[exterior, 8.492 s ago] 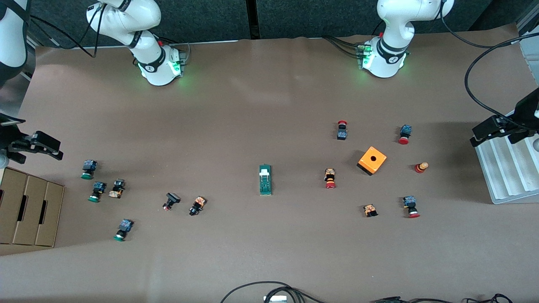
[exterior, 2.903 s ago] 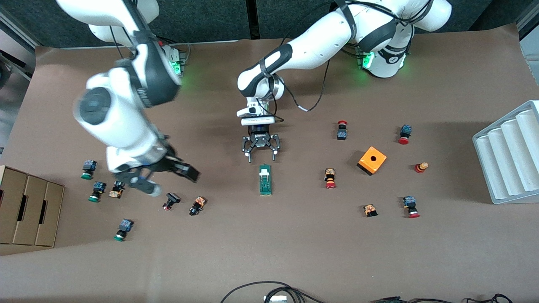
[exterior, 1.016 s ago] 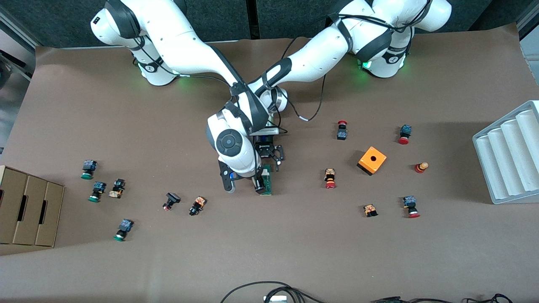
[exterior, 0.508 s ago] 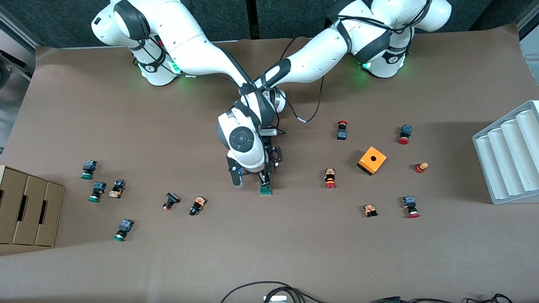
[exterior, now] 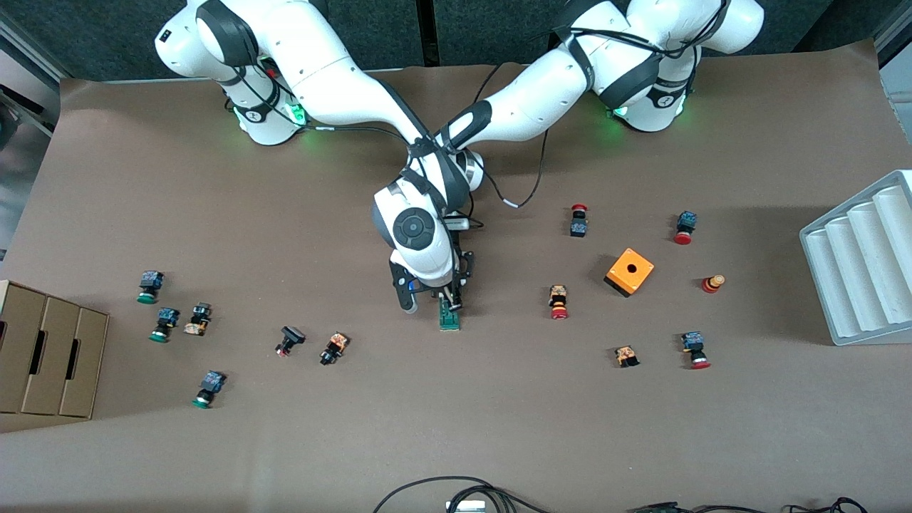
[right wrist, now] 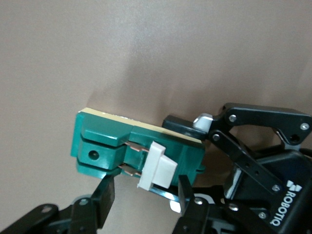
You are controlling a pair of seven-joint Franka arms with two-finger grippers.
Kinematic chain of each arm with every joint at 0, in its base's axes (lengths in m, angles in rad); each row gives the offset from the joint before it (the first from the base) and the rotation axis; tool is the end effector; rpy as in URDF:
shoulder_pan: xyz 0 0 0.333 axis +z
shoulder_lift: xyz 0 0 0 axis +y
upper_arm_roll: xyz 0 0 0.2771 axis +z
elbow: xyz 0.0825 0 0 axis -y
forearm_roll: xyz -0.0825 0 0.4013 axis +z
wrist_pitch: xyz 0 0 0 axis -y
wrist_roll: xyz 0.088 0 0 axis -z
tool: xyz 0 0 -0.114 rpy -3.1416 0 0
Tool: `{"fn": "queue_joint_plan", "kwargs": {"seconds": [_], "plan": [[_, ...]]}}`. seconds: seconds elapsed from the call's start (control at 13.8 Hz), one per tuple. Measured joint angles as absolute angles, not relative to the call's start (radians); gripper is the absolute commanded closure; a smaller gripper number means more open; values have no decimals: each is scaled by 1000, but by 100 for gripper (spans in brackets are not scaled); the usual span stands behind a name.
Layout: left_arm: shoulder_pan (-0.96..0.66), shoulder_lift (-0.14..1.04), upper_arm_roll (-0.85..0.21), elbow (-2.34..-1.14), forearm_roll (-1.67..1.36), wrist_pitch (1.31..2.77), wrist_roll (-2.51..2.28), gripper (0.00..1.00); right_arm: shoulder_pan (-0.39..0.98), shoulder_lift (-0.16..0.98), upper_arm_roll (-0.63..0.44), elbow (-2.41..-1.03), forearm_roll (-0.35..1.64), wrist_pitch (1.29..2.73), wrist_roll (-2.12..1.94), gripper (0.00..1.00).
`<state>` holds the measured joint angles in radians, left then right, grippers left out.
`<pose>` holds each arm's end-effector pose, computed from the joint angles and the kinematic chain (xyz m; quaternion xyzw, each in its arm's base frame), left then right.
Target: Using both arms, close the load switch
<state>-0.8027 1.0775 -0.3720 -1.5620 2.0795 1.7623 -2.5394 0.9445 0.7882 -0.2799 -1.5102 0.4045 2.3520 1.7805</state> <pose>0.3434 -0.5531 0.0160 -0.7742 -0.0254 -0.6324 0.0043 0.5369 0.4615 0.1723 -0.7937 0.6042 0.0334 0.0622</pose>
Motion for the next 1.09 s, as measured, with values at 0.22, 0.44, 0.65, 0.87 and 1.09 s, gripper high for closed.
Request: {"fn": "queue_joint_plan", "kwargs": {"seconds": [0.22, 0.44, 0.65, 0.87, 1.09], "plan": [[-803, 1078, -372, -1562, 2079, 1759, -2539, 42, 944, 788, -281, -1512, 402, 2360, 1775, 42], [-803, 1080, -372, -1562, 2079, 1760, -2539, 41, 944, 783, -280, -1521, 401, 2365, 1759, 43], [-803, 1083, -372, -1562, 2079, 1760, -2539, 41, 944, 782, -280, -1524, 401, 2367, 1747, 49], [-803, 1084, -372, -1562, 2079, 1760, -2539, 42, 944, 779, -279, -1537, 399, 2370, 1742, 53], [-803, 1084, -372, -1562, 2079, 1760, -2539, 42, 944, 774, -277, -1542, 399, 2370, 1740, 60]]}}
